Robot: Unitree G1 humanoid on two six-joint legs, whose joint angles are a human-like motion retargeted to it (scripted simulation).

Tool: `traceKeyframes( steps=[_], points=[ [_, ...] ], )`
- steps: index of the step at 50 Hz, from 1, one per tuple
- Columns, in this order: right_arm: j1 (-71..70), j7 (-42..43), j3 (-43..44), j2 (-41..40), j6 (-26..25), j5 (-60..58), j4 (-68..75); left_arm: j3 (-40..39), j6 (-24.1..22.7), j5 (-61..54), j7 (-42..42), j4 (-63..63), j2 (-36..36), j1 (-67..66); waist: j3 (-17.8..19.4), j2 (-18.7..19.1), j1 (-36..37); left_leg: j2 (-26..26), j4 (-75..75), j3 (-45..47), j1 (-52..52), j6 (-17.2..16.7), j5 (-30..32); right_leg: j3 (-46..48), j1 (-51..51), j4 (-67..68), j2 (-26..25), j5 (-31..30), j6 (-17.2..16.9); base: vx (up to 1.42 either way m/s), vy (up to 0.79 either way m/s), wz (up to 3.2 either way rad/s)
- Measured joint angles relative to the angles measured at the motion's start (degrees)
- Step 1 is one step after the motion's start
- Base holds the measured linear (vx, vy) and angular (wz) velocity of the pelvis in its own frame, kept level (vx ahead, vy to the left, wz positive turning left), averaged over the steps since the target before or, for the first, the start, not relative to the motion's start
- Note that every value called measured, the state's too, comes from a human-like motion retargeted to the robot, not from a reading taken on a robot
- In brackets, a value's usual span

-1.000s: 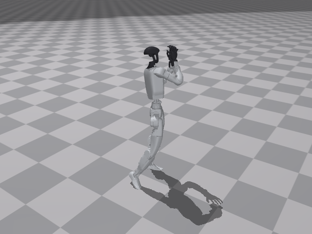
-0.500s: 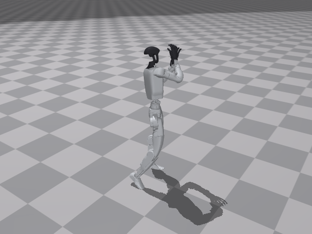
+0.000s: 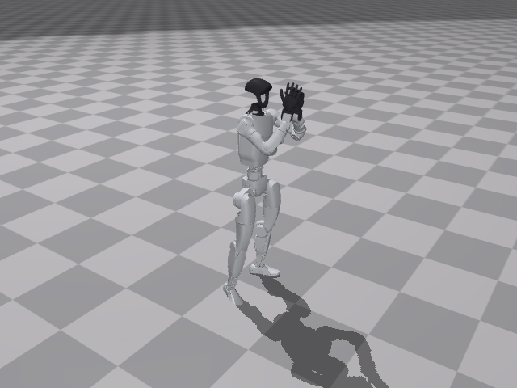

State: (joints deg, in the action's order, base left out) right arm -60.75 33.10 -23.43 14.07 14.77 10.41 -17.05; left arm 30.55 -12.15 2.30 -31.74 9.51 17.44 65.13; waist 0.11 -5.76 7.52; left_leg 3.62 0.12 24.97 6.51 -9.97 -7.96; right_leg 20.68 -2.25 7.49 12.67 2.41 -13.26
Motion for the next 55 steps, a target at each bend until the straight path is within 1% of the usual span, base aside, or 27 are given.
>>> traceKeyframes(
  steps=[2, 5, 8, 10, 12, 14, 15, 18, 19, 20, 22, 23, 25, 27, 28, 30, 33, 35, 37, 38, 40, 42, 45, 48, 50, 53, 55],
  points=[
    [1.58, 0.07, 0.86, 0.87, 0.58, -0.73, -1.23, -0.95, -0.4, 3.97, -2.04, 1.08, 0.41, -0.01, 0.36, 0.81, -2.68, 0.53, 0.32, 3.12, 0.64, 0.5, -0.22, -3.14, 1.02, -0.33, -0.86, -0.5, -0.75, -0.02, -0.15, -1.44],
    [4.06, 2.23, 3.99, 3.27, 1.43, -3.12, -1.45, -5.79, 0.16, 12.77, -8.77, 3.36, -0.04, -1.28, 0.64, 2.1, -6.13, 1.64, 0.62, 8.2, 1.69, 0.61, -0.28, -7.86, 2.49, -1.23, -2.76, -1.43, -1.74, -0.02, -0.18, -1.54],
    [4.7, 7.6, 6.09, 3.16, 1.19, -4.82, -0.57, -8.47, 0.84, 13.13, -13.29, 3.43, -3.2, -1.97, 0.74, 3.33, -8.87, 3.84, 1.1, 13.52, 2.43, 0.26, 0.18, -12.12, 3.73, -3.21, -6.14, -3.04, -1.74, -0.03, -0.27, -1.62],
    [3.37, 6.04, 4.84, 3.12, -0.24, -6.01, -0.59, -6.81, 0.11, 9.44, -10.17, 2.22, -5.24, -1.51, 1.13, 4.25, -10.65, 5.28, 1.55, 16.85, 3.0, 0.16, 0.58, -14.6, 4.21, -4.61, -8.34, -4.26, -1.74, -0.03, -0.3, -1.54],
    [1.49, 0.58, 1.45, 2.98, -1.47, -5.38, -1.8, -3.7, -1.32, 2.58, -3.98, 0.67, -7.05, -0.95, 1.36, 5.14, -12.55, 6.44, 1.97, 19.87, 3.62, 0.12, 1.06, -16.79, 4.43, -6.04, -10.24, -5.52, -1.74, -0.03, -0.29, -1.42],
    [1.27, -1.08, 0.01, 3.98, -2.15, -5.75, -2.99, -2.25, -2.74, -1.43, -1.64, 0.35, -7.99, -0.8, 0.97, 6.13, -14.26, 7.47, 2.39, 22.55, 4.04, 0.07, 1.6, -18.58, 4.62, -7.5, -11.93, -6.87, -1.74, -0.02, -0.28, -1.28],
    [1.67, -1.14, 0.11, 4.92, -2.34, -6.44, -3.4, -2.12, -3.44, -1.73, -1.5, 0.59, -8.03, -0.8, 0.72, 6.64, -15.03, 7.94, 2.6, 23.8, 4.25, 0.04, 1.87, -19.4, 4.7, -8.19, -12.72, -7.51, -1.74, -0.02, -0.26, -1.17],
    [2.65, -5.97, 1.21, 7.15, -1.58, -6.79, -3.46, -4.17, -3.37, 6.46, -3.46, 0.97, -5.71, -0.37, 0.62, 7.54, -17.74, 8.54, 3.07, 27.22, 5.13, 0.22, 2.38, -22.04, 4.66, -9.83, -14.17, -8.84, -1.74, -0.01, -0.2, -1.05],
    [2.66, -4.13, 2.1, 7.52, -1.33, -7.45, -3.1, -5.29, -3.07, 8.56, -6.09, 0.85, -5.51, -0.15, 0.71, 7.78, -18.66, 8.61, 3.13, 28.14, 5.41, 0.21, 2.56, -22.77, 4.6, -10.32, -14.49, -9.19, -1.74, 0.0, -0.15, -0.88],
    [2.54, -0.02, 3.4, 7.99, -1.16, -8.7, -2.6, -6.52, -2.81, 10.13, -9.75, 0.7, -5.66, 0.16, 0.87, 8.08, -19.49, 8.68, 3.15, 28.99, 5.65, 0.13, 2.8, -23.4, 4.54, -10.81, -14.82, -9.55, -1.74, 0.0, -0.15, -0.76],
    [2.41, 2.19, 4.28, 8.4, -1.64, -9.19, -2.22, -6.51, -2.86, 8.29, -10.84, -0.13, -7.72, 0.81, 1.17, 8.54, -20.52, 8.82, 3.37, 30.31, 6.16, 0.25, 2.99, -24.46, 4.35, -11.42, -15.27, -9.93, -1.74, 0.0, -0.13, -0.62],
    [2.12, 2.13, 4.25, 8.84, -2.18, -9.31, -2.25, -5.52, -3.1, 6.19, -9.4, -0.72, -8.83, 1.37, 1.35, 8.87, -20.82, 8.89, 3.49, 30.81, 6.35, 0.32, 3.06, -24.85, 4.25, -11.66, -15.43, -10.06, -1.74, 0.0, -0.1, -0.48],
    [1.33, -0.54, 3.05, 9.23, -2.82, -7.9, -2.95, -2.58, -3.87, 0.51, -2.27, -2.42, -9.79, 3.19, 1.55, 9.36, -21.46, 8.89, 3.75, 31.54, 6.52, 0.51, 3.14, -25.58, 4.16, -12.06, -15.55, -10.12, -1.74, 0.0, -0.09, -0.33],
    [1.06, -2.25, 2.53, 11.79, -3.05, -6.48, -4.11, -0.06, -4.46, -3.61, 2.09, -3.42, -10.37, 5.35, 2.16, 10.22, -21.67, 9.14, 3.99, 31.77, 6.52, 0.52, 3.25, -25.65, 4.11, -12.23, -15.79, -10.23, -1.74, 0.0, -0.09, -0.14],
    [1.3, -2.16, 3.02, 13.75, -2.95, -6.42, -4.62, 0.46, -4.86, -4.22, 2.04, -3.58, -10.51, 6.25, 2.48, 10.73, -21.67, 9.29, 4.08, 31.82, 6.51, 0.44, 3.34, -25.63, 4.1, -12.25, -15.95, -10.23, -1.74, 0.0, -0.09, -0.06],
    [2.39, -1.26, 4.64, 17.58, -1.93, -6.5, -5.87, 0.09, -5.77, -3.26, -1.42, -4.06, -10.5, 7.88, 3.05, 11.6, -21.93, 9.52, 4.17, 31.75, 6.41, 0.2, 3.51, -25.55, 4.16, -12.19, -16.17, -10.14, -1.74, 0.0, -0.08, 0.04],
    [4.52, 5.44, 7.85, 22.19, -0.35, -8.39, -7.82, -2.21, -6.06, 0.17, -12.65, -6.37, -12.76, 10.88, 3.72, 12.64, -22.49, 9.66, 4.01, 31.08, 5.96, -0.22, 3.81, -24.94, 4.51, -11.75, -16.24, -9.74, -1.74, 0.0, -0.05, 0.2],
    [4.91, 9.41, 10.13, 23.62, -1.41, -10.86, -7.72, -2.96, -6.11, -0.79, -14.56, -8.03, -15.75, 12.84, 3.88, 12.98, -22.63, 9.69, 3.84, 30.56, 5.71, -0.41, 3.9, -24.49, 4.72, -11.37, -16.17, -9.37, -1.74, -0.01, -0.02, 0.25],
    [3.94, 6.96, 9.85, 24.15, -2.84, -11.27, -7.46, -1.27, -6.44, -4.88, -9.31, -9.09, -18.51, 14.65, 4.07, 13.13, -22.54, 9.6, 3.65, 30.04, 5.49, -0.5, 3.88, -24.11, 4.94, -10.93, -15.95, -8.88, -1.74, -0.01, 0.01, 0.24],
    [3.0, 4.34, 8.34, 23.3, -2.82, -10.39, -7.45, 0.1, -6.14, -6.39, -5.55, -9.52, -18.78, 15.59, 4.37, 12.93, -22.91, 9.44, 3.53, 29.85, 5.46, -0.45, 3.83, -24.11, 5.01, -10.72, -15.76, -8.54, -1.74, -0.01, 0.02, 0.19],
    [1.89, 1.73, 5.97, 21.95, -2.12, -9.58, -7.33, 2.1, -5.5, -6.29, -1.61, -9.84, -17.72, 16.92, 4.84, 12.66, -23.64, 9.25, 3.28, 29.54, 5.51, -0.46, 3.8, -24.06, 5.04, -10.4, -15.53, -8.0, -1.74, 0.0, 0.0, 0.0],
    [2.18, 0.3, 5.85, 22.32, -0.69, -9.13, -7.41, 1.96, -5.37, -3.16, -2.48, -9.53, -15.53, 17.3, 5.05, 12.77, -23.93, 9.19, 3.02, 29.01, 5.42, -0.51, 3.88, -23.61, 5.05, -10.17, -15.4, -7.66, -1.74, -0.02, -0.01, 0.22],
    [4.82, -0.75, 7.67, 24.89, 1.02, -6.48, -7.74, -0.63, -5.79, 0.63, -8.72, -8.32, -13.84, 16.14, 4.8, 13.42, -22.81, 9.29, 2.76, 28.1, 5.0, -0.7, 4.0, -22.62, 5.13, -10.07, -15.35, -7.46, -1.74, -0.02, -0.02, 0.26],
    [6.62, 3.78, 10.51, 24.86, 0.81, -6.87, -6.79, -3.41, -5.32, 1.65, -12.96, -7.45, -13.33, 14.53, 4.68, 13.41, -21.96, 9.26, 2.51, 27.02, 4.44, -0.68, 4.14, -21.64, 5.18, -10.16, -15.17, -7.41, -1.74, -0.02, -0.02, 0.3],
    [6.75, 4.09, 11.25, 24.32, -0.23, -7.19, -6.54, -3.0, -5.09, 0.25, -11.45, -7.46, -13.7, 14.01, 4.53, 13.33, -21.09, 9.34, 2.46, 26.21, 4.08, -0.67, 4.22, -20.88, 5.13, -10.21, -15.1, -7.45, -1.74, -0.02, -0.03, 0.35],
    [5.51, -1.24, 6.54, 24.04, -1.08, -6.51, -7.99, 1.8, -5.17, -3.41, -4.49, -7.87, -14.5, 14.39, 4.23, 12.86, -19.82, 9.45, 2.59, 24.64, 3.34, -0.7, 4.29, -19.52, 5.13, -9.98, -14.83, -7.34, -1.74, -0.02, -0.01, 0.45],
    [5.56, -0.42, 4.09, 23.99, -0.67, -6.97, -8.89, 3.49, -5.23, -3.71, -3.44, -7.84, -14.34, 14.65, 4.11, 12.44, -19.12, 9.49, 2.73, 23.48, 2.85, -0.81, 4.33, -18.59, 5.12, -9.68, -14.55, -7.16, -1.74, -0.01, 0.02, 0.54]
  ],
)
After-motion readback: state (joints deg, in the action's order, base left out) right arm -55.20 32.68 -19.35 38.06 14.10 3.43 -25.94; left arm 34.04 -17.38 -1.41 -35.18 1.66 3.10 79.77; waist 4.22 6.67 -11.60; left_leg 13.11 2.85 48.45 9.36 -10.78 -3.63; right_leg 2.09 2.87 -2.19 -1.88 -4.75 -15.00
